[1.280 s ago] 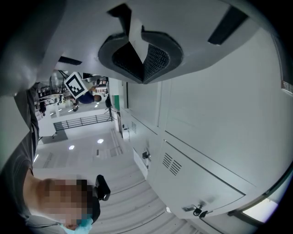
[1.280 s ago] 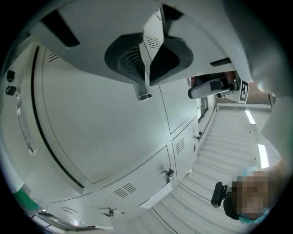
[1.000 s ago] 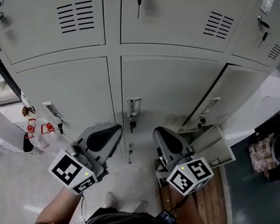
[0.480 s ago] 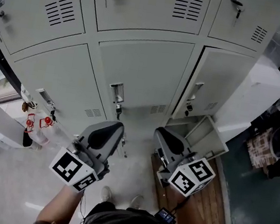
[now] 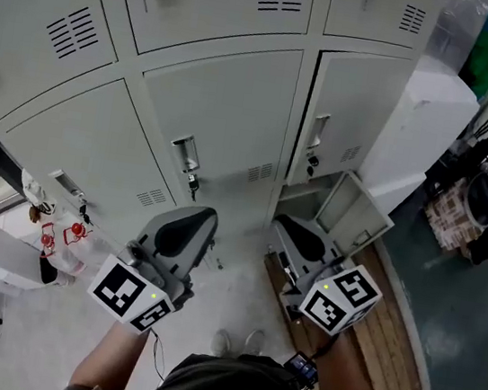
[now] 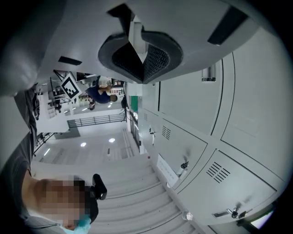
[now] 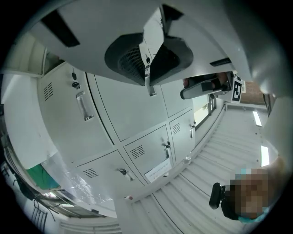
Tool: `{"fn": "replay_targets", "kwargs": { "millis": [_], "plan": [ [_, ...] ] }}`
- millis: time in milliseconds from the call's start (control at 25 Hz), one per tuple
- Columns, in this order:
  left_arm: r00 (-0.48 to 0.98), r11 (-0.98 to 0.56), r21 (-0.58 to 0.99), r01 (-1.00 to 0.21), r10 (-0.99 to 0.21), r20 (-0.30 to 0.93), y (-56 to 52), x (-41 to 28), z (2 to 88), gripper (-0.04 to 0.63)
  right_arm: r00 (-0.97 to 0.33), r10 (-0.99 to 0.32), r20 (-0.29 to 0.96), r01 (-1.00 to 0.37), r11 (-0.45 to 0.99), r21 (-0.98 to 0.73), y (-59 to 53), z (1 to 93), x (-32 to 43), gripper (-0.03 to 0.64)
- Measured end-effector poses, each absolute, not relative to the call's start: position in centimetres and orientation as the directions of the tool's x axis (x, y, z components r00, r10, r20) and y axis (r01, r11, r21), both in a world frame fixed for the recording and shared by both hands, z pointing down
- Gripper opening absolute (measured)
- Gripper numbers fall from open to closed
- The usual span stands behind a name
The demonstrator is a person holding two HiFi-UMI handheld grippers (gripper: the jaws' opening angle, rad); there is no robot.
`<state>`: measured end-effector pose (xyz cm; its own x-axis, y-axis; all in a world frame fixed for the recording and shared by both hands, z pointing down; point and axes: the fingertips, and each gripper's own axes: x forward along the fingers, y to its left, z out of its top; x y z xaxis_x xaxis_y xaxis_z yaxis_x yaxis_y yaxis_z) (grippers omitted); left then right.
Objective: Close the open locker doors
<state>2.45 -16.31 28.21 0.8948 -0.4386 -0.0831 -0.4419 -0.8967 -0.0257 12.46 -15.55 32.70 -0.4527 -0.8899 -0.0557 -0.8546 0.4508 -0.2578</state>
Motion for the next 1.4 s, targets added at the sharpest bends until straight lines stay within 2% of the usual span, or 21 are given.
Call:
{"fn": "replay_targets", "kwargs": {
  "millis": [360, 680, 1000, 1400],
  "plan": [
    [0.963, -0.966, 0.010, -0.260, -0.260, -0.068, -15.1, 3.2, 30.6, 0.009, -0.287, -0.958, -0.024, -0.927, 0.284, -0.243, -12.6, 33.3, 12.6, 0.034],
    [0.991, -0.991, 0.037, -0.132, -0.133, -0.026, -13.1, 7.5, 33.4, 0.009, -0.152, -0.988, 0.004, -0.958, 0.146, -0.249, -9.6, 34.8, 17.3, 0.034],
    [0.995, -0.994, 0.061, -0.090, -0.088, 0.039, -13.6, 14.9, 36.3, 0.009, -0.071, -0.997, 0.037, -0.950, 0.056, -0.306, -9.2, 38.2, 26.6, 0.035],
    [0.994, -0.992, 0.087, -0.088, -0.081, 0.079, -15.3, 27.3, 39.7, 0.009, -0.063, -0.994, 0.089, -0.931, 0.027, -0.363, -10.7, 42.5, 39.3, 0.035]
  ]
}}
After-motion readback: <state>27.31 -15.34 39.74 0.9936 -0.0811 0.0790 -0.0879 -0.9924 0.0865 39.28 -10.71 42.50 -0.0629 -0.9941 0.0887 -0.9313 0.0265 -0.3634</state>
